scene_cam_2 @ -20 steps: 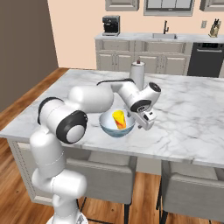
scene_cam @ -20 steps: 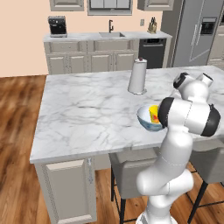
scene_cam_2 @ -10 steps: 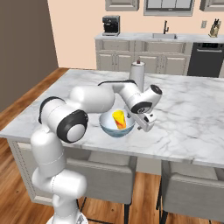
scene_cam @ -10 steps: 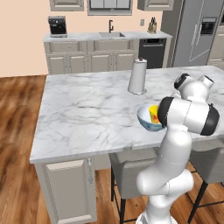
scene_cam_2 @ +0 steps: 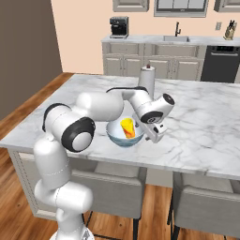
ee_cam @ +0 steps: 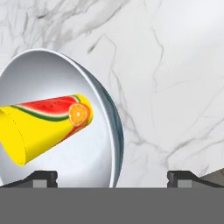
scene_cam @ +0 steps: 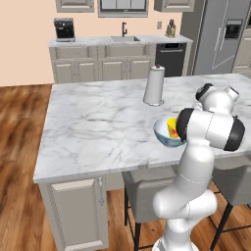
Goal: Place the cup inside the bowl on the dining table and move the bowl to any counter.
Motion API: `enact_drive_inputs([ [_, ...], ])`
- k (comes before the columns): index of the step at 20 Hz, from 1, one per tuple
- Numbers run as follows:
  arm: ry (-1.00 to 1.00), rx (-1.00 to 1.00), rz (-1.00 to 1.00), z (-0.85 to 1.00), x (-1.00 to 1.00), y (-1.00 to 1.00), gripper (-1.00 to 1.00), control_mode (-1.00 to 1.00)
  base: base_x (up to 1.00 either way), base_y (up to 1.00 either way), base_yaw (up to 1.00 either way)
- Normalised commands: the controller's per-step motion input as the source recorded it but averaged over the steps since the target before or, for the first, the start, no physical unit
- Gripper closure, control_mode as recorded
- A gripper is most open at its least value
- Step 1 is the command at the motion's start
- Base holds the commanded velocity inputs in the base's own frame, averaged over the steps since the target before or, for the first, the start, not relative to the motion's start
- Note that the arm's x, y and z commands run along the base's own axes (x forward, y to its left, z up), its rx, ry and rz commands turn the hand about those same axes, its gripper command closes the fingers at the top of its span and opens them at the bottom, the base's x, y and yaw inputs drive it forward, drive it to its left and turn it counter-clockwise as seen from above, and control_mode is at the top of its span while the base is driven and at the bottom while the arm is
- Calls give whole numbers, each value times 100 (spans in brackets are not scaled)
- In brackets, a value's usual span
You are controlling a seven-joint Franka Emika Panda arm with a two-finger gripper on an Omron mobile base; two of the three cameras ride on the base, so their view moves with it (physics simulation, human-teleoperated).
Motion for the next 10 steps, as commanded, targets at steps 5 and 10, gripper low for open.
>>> enact_drive_inputs([
  [5, 0, 3, 1, -5, 0, 8, -100, -100, 0, 0, 0],
  [10, 0, 0, 0, -23, 0, 7, -100, -100, 0, 0, 0],
])
